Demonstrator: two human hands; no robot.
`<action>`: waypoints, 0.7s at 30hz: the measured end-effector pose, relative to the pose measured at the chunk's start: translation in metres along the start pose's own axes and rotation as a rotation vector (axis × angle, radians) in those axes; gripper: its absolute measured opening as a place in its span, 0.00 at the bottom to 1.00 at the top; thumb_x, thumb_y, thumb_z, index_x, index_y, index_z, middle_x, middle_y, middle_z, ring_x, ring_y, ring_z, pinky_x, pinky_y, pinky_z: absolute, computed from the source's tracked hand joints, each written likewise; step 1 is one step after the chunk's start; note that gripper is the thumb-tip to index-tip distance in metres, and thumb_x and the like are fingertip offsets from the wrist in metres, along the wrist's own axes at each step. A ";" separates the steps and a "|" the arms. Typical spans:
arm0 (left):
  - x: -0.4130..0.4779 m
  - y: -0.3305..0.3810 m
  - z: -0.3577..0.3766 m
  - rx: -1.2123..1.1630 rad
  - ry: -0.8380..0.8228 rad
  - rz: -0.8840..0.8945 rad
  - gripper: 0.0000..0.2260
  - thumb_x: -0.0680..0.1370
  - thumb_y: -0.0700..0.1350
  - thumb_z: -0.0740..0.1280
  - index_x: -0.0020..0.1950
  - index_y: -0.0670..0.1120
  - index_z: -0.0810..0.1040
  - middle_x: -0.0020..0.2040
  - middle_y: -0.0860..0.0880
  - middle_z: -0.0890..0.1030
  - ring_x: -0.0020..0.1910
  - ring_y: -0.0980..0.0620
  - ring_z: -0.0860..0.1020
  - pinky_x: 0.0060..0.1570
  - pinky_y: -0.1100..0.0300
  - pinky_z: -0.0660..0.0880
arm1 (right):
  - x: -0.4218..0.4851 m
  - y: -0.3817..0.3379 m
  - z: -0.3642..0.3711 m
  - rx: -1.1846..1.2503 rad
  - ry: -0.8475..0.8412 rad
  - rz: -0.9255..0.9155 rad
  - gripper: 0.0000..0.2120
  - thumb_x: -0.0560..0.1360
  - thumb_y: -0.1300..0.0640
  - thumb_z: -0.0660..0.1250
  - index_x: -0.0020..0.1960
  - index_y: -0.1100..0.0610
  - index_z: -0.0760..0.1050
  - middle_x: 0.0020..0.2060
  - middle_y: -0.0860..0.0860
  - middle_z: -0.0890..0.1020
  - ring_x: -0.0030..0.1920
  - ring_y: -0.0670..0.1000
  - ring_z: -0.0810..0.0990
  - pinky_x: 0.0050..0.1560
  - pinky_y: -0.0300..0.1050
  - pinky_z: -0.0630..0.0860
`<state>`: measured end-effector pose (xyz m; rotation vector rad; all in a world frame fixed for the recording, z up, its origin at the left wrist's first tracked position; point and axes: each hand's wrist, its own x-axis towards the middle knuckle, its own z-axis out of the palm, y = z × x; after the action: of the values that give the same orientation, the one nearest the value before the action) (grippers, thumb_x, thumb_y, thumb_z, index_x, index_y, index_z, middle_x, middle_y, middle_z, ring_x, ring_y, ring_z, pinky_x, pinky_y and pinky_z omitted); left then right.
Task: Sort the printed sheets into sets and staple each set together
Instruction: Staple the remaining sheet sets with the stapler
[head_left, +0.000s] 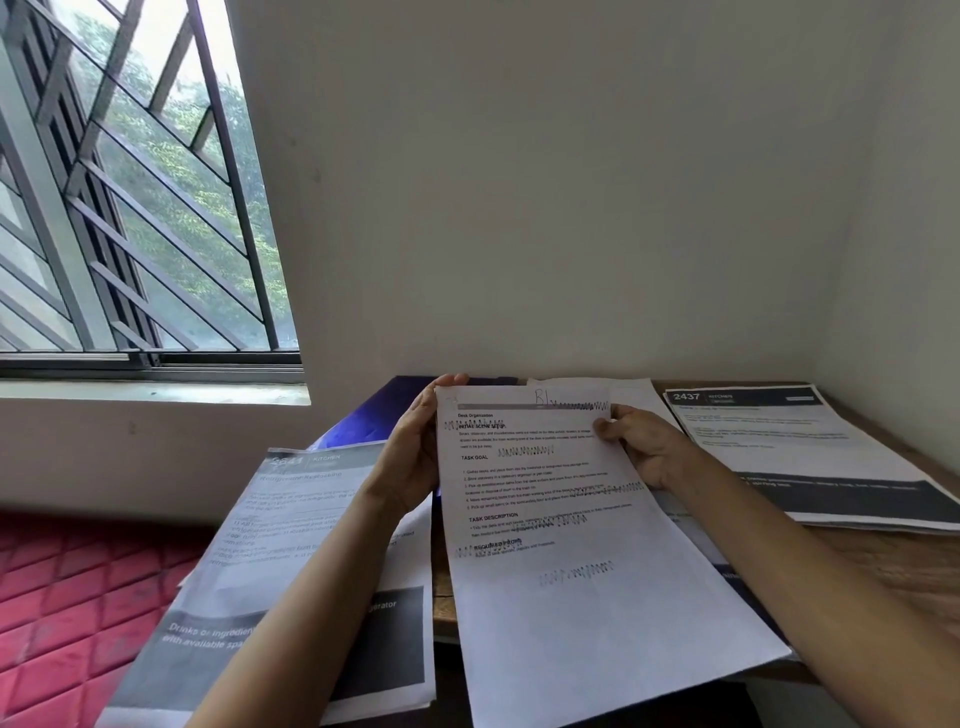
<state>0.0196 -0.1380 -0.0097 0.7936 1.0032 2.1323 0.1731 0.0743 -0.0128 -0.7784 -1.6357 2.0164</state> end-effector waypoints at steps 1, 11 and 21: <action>-0.001 0.000 0.001 0.000 -0.002 -0.001 0.12 0.83 0.47 0.55 0.57 0.49 0.77 0.52 0.54 0.84 0.45 0.56 0.81 0.48 0.58 0.80 | 0.000 0.000 0.000 0.003 -0.005 0.000 0.08 0.79 0.68 0.59 0.51 0.60 0.75 0.48 0.59 0.80 0.45 0.59 0.79 0.50 0.59 0.76; -0.002 0.002 0.002 -0.048 0.013 -0.029 0.15 0.84 0.50 0.53 0.62 0.49 0.75 0.56 0.53 0.83 0.49 0.56 0.82 0.46 0.60 0.80 | 0.000 -0.001 -0.001 -0.011 0.016 -0.009 0.09 0.79 0.69 0.59 0.49 0.58 0.75 0.46 0.58 0.81 0.44 0.58 0.79 0.47 0.56 0.77; -0.001 -0.003 -0.006 0.175 0.013 -0.007 0.13 0.82 0.45 0.59 0.62 0.43 0.78 0.48 0.42 0.83 0.42 0.49 0.83 0.39 0.56 0.81 | 0.001 0.001 -0.003 -0.085 0.100 -0.063 0.09 0.78 0.69 0.60 0.48 0.58 0.76 0.46 0.58 0.81 0.44 0.58 0.79 0.49 0.56 0.77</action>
<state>0.0170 -0.1401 -0.0153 0.8583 1.2103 2.0665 0.1744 0.0766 -0.0138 -0.8333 -1.6764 1.8447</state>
